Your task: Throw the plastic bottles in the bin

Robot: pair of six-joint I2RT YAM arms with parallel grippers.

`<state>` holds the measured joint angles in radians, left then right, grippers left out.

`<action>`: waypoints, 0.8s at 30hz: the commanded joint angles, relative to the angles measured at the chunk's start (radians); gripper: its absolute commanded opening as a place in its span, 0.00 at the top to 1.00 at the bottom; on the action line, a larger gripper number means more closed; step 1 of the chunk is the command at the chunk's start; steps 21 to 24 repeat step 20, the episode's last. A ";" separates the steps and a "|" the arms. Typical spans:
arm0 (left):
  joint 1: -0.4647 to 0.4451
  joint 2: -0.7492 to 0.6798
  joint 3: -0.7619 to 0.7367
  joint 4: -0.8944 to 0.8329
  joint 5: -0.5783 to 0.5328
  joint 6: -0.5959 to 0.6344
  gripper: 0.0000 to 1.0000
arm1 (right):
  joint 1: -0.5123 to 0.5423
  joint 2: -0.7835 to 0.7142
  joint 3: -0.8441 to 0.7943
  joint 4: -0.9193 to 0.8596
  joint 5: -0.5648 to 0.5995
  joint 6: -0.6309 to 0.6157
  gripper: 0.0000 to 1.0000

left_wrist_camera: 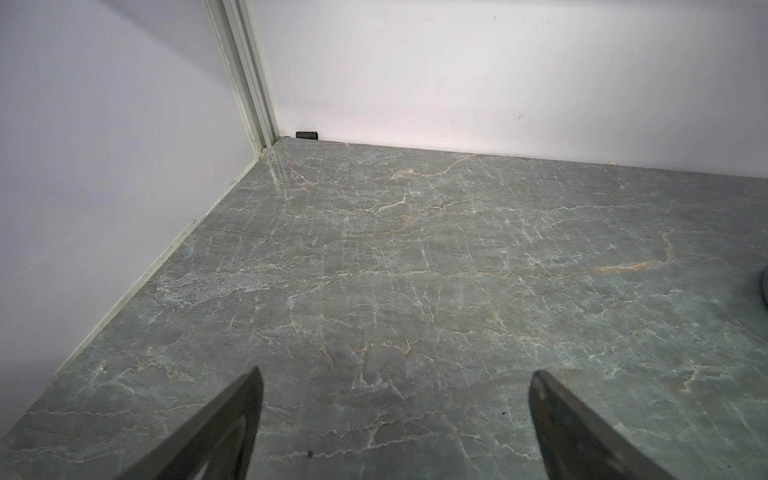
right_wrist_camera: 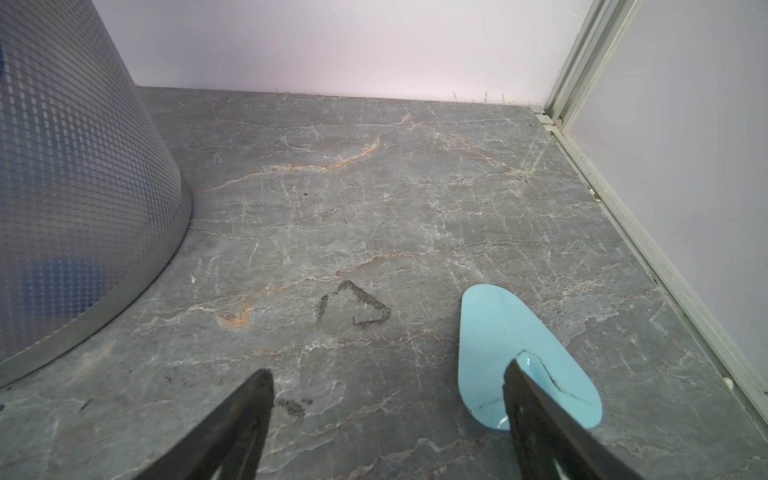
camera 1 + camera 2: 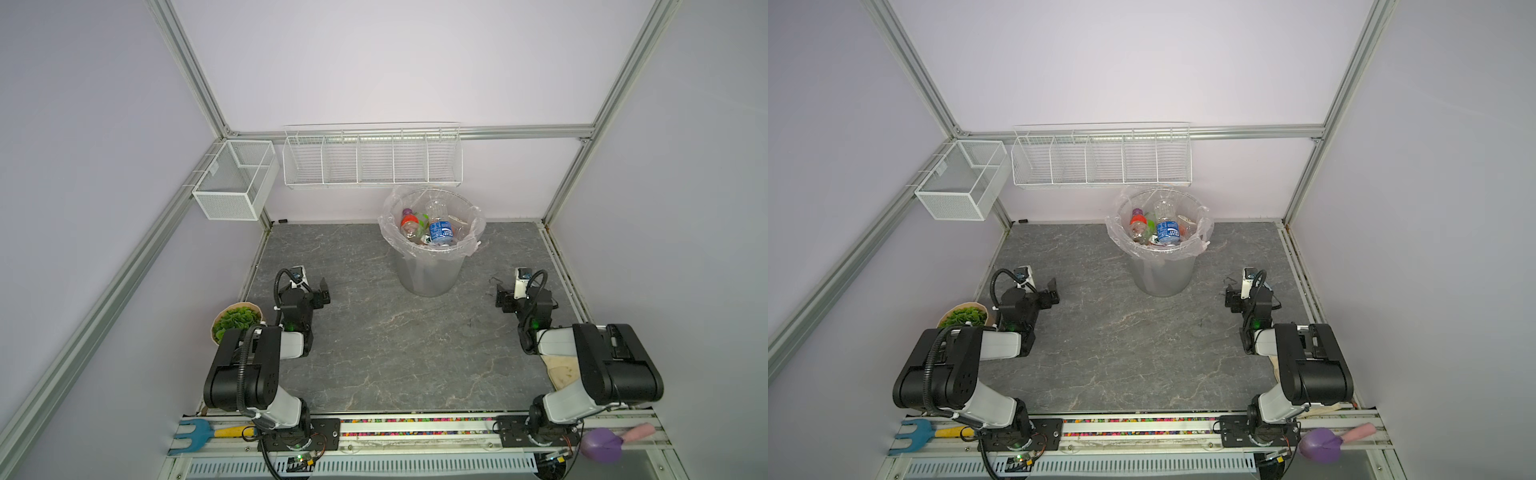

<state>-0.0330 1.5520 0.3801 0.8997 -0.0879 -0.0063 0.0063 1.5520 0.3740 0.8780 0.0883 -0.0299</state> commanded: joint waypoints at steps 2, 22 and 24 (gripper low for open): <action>0.004 -0.007 0.008 0.001 0.008 0.007 0.01 | -0.004 -0.021 0.008 -0.003 -0.008 -0.009 0.11; 0.004 -0.006 0.010 0.000 0.006 0.007 0.01 | -0.004 -0.020 0.009 -0.003 -0.009 -0.009 0.11; 0.004 -0.006 0.010 0.000 0.006 0.007 0.01 | -0.004 -0.020 0.009 -0.003 -0.009 -0.009 0.11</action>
